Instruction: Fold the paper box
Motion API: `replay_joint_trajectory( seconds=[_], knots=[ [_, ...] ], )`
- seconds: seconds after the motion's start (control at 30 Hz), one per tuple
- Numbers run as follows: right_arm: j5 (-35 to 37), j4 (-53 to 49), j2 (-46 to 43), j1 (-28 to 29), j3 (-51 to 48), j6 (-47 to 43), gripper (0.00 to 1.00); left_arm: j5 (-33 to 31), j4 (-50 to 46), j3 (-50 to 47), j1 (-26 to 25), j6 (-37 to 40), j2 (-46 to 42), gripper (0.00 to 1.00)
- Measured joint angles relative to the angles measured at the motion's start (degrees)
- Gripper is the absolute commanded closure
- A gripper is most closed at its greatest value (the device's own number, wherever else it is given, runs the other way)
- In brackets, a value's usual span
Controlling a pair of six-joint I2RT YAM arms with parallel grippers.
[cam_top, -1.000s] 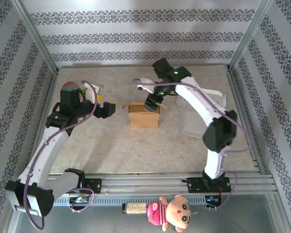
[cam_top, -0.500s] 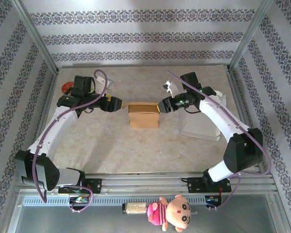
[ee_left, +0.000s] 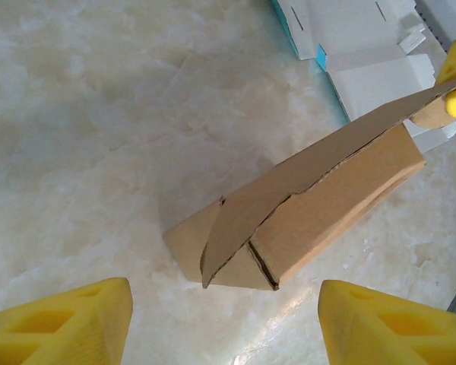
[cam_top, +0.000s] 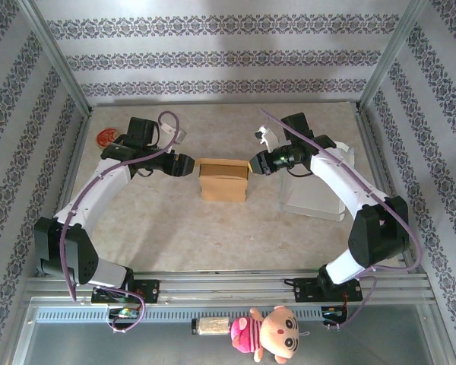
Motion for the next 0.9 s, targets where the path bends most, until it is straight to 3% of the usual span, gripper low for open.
replay_joint_trajectory(
  seconds=[0.47,0.9],
  knots=[
    [0.44,0.39,-0.02,0.00,0.00,-0.02,0.82,0.68,0.94,0.76,-2.69,0.17,4.26,0.51],
    [1.31,1.60,-0.28,0.02,-0.22,1.86,0.87,1.62,2.16,1.29,-3.08,-1.07,4.48,0.90]
  ],
)
